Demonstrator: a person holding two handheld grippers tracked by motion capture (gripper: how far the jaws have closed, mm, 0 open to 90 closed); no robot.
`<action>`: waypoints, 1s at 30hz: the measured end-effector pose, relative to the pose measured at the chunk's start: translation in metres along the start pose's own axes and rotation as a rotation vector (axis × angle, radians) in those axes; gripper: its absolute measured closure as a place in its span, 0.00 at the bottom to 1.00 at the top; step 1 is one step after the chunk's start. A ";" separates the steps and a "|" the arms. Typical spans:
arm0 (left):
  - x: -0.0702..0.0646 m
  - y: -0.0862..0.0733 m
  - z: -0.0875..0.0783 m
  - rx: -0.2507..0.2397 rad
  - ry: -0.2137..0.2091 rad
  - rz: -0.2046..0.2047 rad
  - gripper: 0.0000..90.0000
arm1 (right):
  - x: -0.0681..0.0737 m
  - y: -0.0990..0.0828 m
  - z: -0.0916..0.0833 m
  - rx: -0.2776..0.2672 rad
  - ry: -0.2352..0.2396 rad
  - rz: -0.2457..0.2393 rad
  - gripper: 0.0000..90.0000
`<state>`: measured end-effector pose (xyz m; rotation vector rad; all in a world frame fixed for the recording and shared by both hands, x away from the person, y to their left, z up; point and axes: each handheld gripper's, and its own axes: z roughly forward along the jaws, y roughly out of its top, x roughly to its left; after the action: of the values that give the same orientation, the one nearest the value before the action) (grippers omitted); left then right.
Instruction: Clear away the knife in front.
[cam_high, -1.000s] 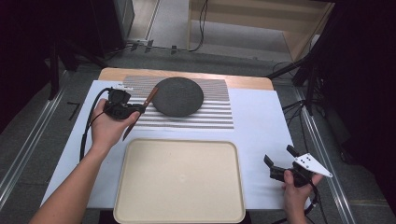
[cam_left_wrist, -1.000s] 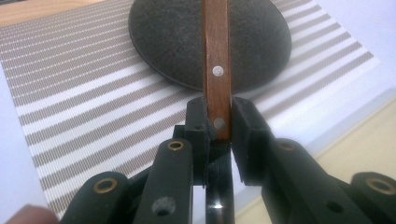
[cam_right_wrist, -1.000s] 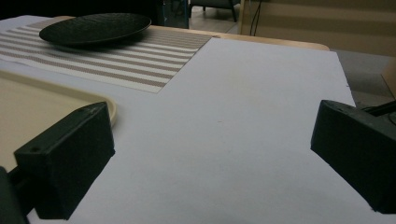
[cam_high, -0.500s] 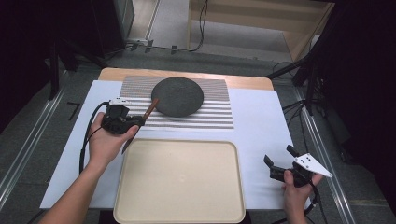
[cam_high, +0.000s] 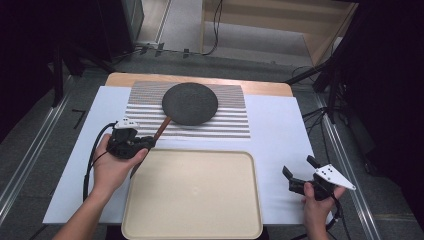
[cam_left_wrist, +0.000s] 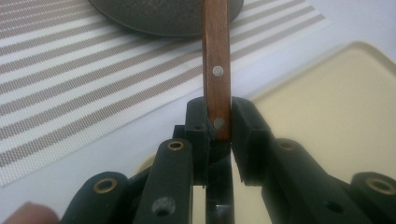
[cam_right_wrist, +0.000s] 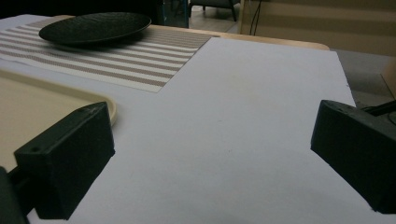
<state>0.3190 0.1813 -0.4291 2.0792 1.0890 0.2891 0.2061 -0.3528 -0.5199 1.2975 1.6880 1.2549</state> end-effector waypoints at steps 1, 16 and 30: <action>-0.001 -0.002 0.000 0.000 -0.007 -0.002 0.85 | 0.000 0.000 0.000 0.000 0.000 0.000 0.00; -0.014 -0.035 -0.003 0.009 -0.038 -0.019 0.85 | 0.000 0.000 0.000 0.000 -0.003 0.000 0.00; -0.018 -0.064 0.003 0.037 -0.029 -0.049 0.85 | 0.001 0.000 0.001 0.000 -0.004 -0.003 0.00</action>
<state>0.2706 0.1885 -0.4746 2.0799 1.1336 0.2157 0.2064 -0.3520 -0.5203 1.2965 1.6866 1.2496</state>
